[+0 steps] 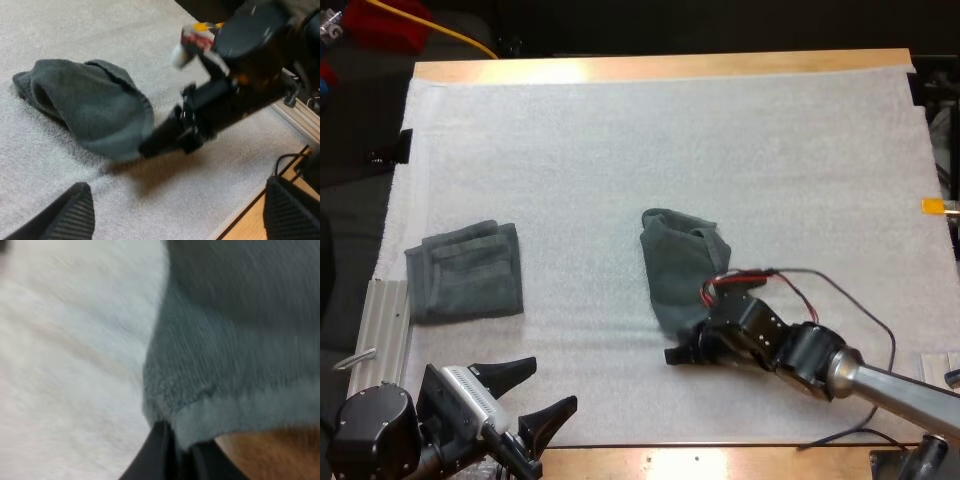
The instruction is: Pick towel from pile, fold and stack
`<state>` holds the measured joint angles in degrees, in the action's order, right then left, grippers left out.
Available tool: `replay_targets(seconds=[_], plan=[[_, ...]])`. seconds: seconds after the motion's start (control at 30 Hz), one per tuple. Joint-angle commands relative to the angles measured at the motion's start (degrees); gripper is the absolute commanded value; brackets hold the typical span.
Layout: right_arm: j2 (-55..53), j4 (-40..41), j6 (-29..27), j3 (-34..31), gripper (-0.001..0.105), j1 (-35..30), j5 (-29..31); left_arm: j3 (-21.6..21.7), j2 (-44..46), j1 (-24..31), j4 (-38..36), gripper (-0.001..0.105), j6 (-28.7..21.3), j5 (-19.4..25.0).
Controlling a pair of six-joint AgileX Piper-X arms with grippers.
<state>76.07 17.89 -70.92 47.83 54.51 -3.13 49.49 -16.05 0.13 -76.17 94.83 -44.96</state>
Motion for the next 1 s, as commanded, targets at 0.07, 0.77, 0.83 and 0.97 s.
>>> replay_targets(seconds=[0.07,0.77,0.83,0.97], plan=[[-1.6,3.4,-5.2,5.5,0.001,-0.2,2.2,0.3,-0.1,-0.1,0.2,0.069,-0.2,-0.7],[-1.9,11.8,-20.8,26.4,0.001,-0.5,13.6,0.3,-0.1,-0.1,0.2,0.069,-0.3,-0.7],[-1.9,13.4,-20.8,26.4,0.001,-0.6,13.6,0.2,-0.1,-0.1,0.2,0.069,-0.7,-0.6],[-1.9,22.6,-20.8,26.3,0.001,-0.6,13.6,-1.4,-0.1,-0.4,0.2,0.069,-2.2,2.6]])
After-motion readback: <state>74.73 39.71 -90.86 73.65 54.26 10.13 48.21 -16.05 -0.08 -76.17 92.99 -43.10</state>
